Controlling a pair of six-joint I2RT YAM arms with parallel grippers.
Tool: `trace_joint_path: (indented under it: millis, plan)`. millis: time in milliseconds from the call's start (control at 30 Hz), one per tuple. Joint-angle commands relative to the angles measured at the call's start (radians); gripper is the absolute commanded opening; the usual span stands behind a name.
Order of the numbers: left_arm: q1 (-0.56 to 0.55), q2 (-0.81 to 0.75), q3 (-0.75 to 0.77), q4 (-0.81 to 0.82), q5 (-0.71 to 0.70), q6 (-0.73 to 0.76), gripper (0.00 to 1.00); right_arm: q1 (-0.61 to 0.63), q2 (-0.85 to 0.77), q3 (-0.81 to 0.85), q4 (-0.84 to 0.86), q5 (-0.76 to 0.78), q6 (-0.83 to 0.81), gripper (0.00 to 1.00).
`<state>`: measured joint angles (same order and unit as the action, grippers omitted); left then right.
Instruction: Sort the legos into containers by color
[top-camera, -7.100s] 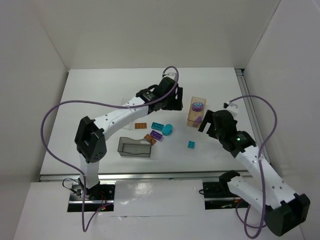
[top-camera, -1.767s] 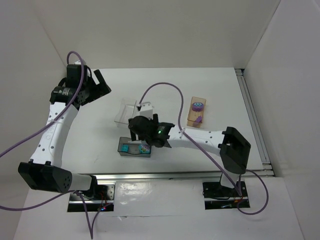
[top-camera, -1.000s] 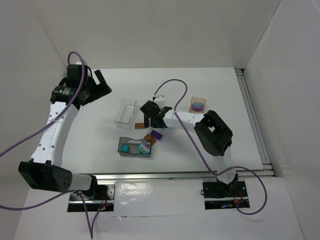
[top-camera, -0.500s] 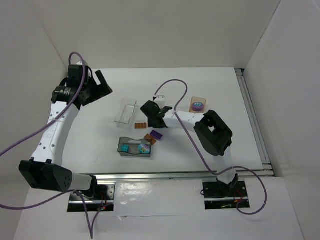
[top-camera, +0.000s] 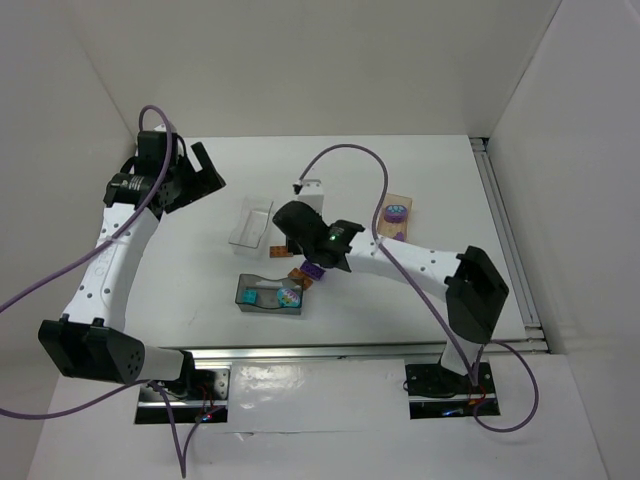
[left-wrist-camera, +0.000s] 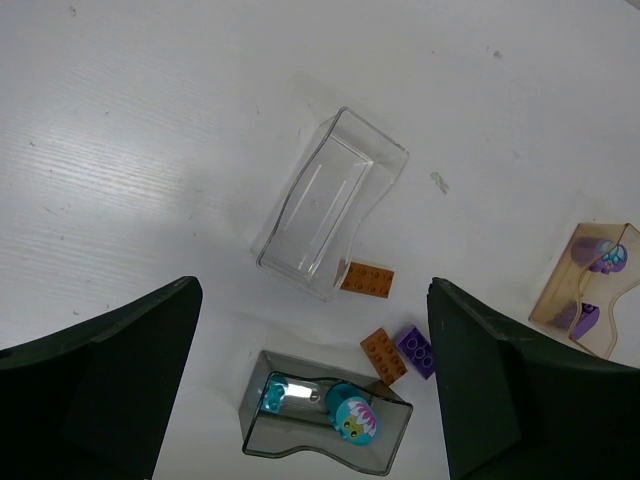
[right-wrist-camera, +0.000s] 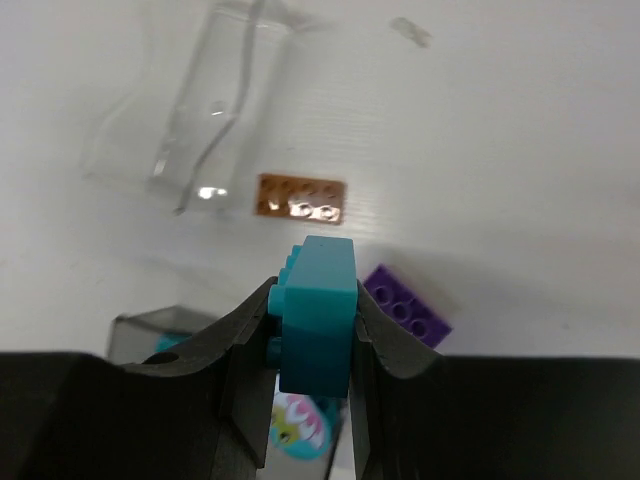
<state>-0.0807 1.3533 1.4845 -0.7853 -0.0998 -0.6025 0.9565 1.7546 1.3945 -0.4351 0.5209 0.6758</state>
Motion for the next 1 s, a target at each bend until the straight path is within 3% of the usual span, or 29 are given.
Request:
trace_joint_path:
  millis: [0, 133, 367, 433, 467, 500, 533, 600, 700, 767, 967]
  plan:
    - [0.006, -0.016, 0.010, 0.018, -0.009, 0.017, 1.00, 0.076, -0.066, -0.034, 0.050, -0.022, -0.016, 0.16]
    - [0.006, -0.025, 0.010, 0.018, -0.009, 0.017, 1.00, 0.178, -0.032, -0.043, 0.084, -0.052, -0.028, 0.16]
    - [0.006, -0.025, 0.029, 0.008, -0.020, 0.017, 1.00, 0.240, 0.094, 0.027, 0.093, -0.119, -0.038, 0.21]
    - [0.006, -0.034, 0.030, -0.002, -0.020, 0.017, 1.00, 0.249, 0.133, 0.058, 0.093, -0.133, -0.048, 0.32]
    - [0.006, -0.034, 0.030, -0.002, -0.020, 0.017, 1.00, 0.249, 0.144, 0.070, 0.082, -0.142, -0.048, 0.43]
    - [0.006, -0.034, 0.030, -0.002, -0.020, 0.017, 1.00, 0.249, 0.144, 0.083, 0.066, -0.142, -0.048, 0.56]
    - [0.006, -0.034, 0.030, -0.002, -0.020, 0.017, 1.00, 0.249, 0.157, 0.106, 0.065, -0.131, -0.059, 0.77]
    - [0.006, -0.034, 0.030, -0.002, -0.020, 0.017, 1.00, 0.249, 0.146, 0.116, 0.050, -0.112, -0.070, 0.85]
    - [0.006, -0.023, 0.039, -0.002, -0.020, 0.017, 1.00, 0.249, 0.105, 0.116, 0.017, -0.020, -0.070, 0.87]
    - [0.006, -0.023, 0.039, -0.002, -0.011, 0.017, 1.00, 0.229, 0.071, 0.104, -0.005, 0.060, -0.058, 0.79]
    - [0.006, -0.014, 0.039, -0.002, -0.011, 0.017, 1.00, 0.102, 0.013, 0.008, 0.051, 0.002, -0.044, 0.74]
